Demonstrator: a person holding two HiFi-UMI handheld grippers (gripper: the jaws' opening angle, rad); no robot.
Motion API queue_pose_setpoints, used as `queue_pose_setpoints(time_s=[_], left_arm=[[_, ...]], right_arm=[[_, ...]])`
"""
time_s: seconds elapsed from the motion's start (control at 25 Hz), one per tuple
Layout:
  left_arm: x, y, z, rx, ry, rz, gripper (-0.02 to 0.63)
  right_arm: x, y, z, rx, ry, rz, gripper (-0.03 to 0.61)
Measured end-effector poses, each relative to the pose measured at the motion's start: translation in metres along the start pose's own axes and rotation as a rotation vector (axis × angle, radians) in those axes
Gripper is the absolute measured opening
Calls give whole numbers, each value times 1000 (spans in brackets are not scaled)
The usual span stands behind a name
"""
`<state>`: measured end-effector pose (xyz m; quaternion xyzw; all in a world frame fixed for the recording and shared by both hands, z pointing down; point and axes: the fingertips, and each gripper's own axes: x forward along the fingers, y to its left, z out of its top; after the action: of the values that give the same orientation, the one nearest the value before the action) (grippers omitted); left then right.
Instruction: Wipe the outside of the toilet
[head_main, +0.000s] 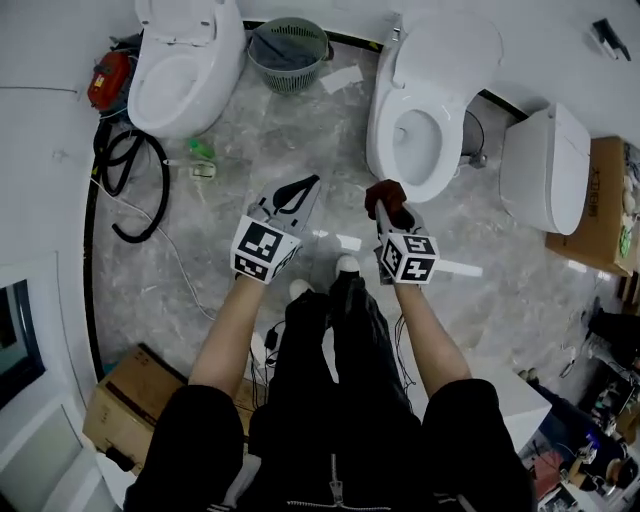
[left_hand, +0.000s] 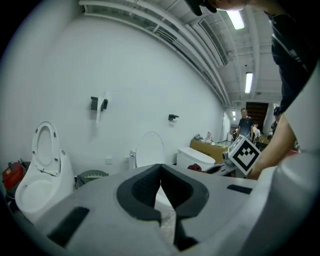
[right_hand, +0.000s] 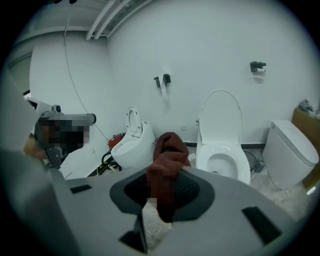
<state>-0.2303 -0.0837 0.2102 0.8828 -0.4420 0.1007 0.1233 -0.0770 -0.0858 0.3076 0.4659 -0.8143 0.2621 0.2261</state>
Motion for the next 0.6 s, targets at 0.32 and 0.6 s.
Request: queue_pose_setpoints(time_s=[0.32,0.6], left_arm=[[58,50,19,9,17,-119,0],[132,121,-22,16,30,-221,0]], right_arm=[[65,-13,23,139,-4,-75,94],[182,-49,35,181,-58,-153,94]])
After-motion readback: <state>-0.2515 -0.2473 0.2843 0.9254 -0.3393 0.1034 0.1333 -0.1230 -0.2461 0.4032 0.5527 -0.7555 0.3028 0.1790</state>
